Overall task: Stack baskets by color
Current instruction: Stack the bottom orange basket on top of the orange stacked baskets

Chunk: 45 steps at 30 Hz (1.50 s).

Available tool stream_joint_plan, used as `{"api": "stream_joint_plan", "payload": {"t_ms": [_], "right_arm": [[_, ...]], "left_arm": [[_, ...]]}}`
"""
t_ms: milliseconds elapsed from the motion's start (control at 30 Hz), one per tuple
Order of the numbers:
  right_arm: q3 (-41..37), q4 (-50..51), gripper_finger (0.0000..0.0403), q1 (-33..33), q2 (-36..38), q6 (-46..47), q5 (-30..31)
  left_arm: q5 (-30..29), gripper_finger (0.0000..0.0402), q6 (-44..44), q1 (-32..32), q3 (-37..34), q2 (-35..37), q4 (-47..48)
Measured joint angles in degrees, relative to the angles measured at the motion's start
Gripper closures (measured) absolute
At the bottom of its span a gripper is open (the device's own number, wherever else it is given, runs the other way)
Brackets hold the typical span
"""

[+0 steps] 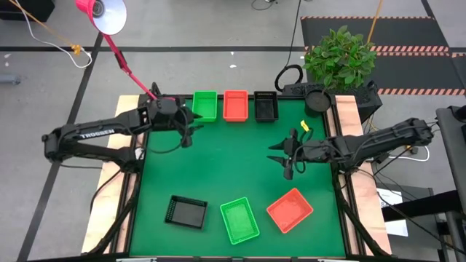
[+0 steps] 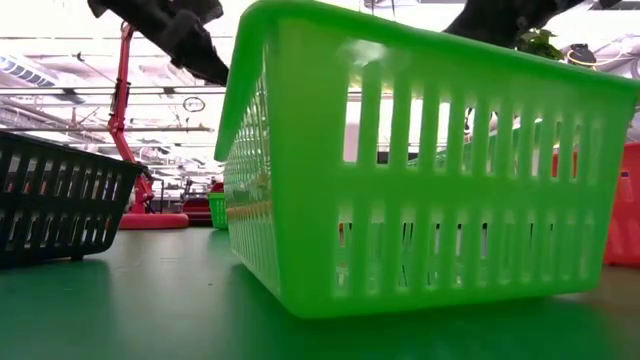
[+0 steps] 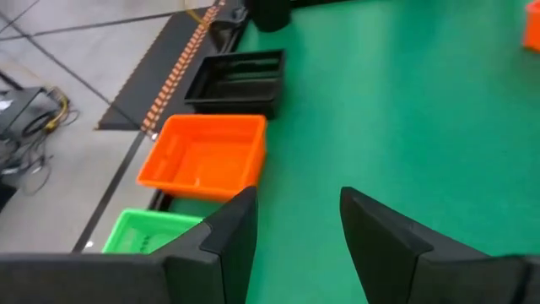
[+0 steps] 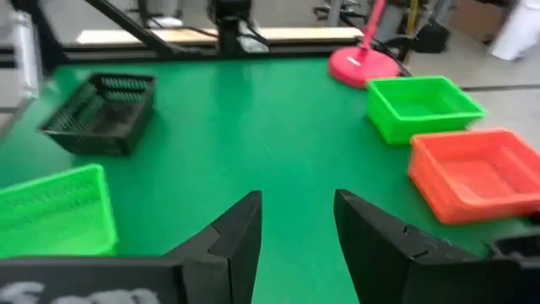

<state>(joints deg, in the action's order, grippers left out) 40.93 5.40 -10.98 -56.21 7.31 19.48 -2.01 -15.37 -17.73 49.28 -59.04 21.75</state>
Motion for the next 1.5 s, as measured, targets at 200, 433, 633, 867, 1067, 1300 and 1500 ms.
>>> {"api": "stream_joint_plan", "payload": {"t_ms": [200, 433, 633, 867, 1067, 1300, 1500], "right_arm": [[0.0, -3.0, 0.0259, -0.7, -5.5, 4.2, -0.2], [0.2, -12.5, 0.0259, -4.9, -14.2, 9.9, -0.3], [8.2, -10.0, 0.0259, -11.0, -21.0, 10.9, -0.2], [19.6, -3.4, 0.0259, -18.0, -29.8, 13.5, -0.1], [28.8, 3.2, 0.0259, -22.7, -38.2, 18.5, -0.1], [34.7, 6.2, 0.0259, -25.9, -45.2, 23.9, -0.3], [34.8, 11.2, 0.0259, -28.1, -45.3, 35.1, -0.3]], "left_arm": [[-2.3, 0.0229, 2.1, 5.7, 0.0, -0.5, -0.1], [-5.3, 0.0229, 6.0, 12.0, 0.0, -0.6, 2.1], [-7.7, 0.0229, 8.1, 16.4, 0.0, -0.6, 2.1], [-8.7, 0.0229, 9.9, 19.9, 0.0, -0.6, 2.0], [-8.8, 0.0229, 10.7, 22.0, 0.0, -0.6, 2.0], [-9.9, 0.0229, 12.7, 24.1, 0.0, -0.6, 2.0], [-11.3, 0.0229, 14.4, 26.7, 0.0, -0.6, 2.1]]}}
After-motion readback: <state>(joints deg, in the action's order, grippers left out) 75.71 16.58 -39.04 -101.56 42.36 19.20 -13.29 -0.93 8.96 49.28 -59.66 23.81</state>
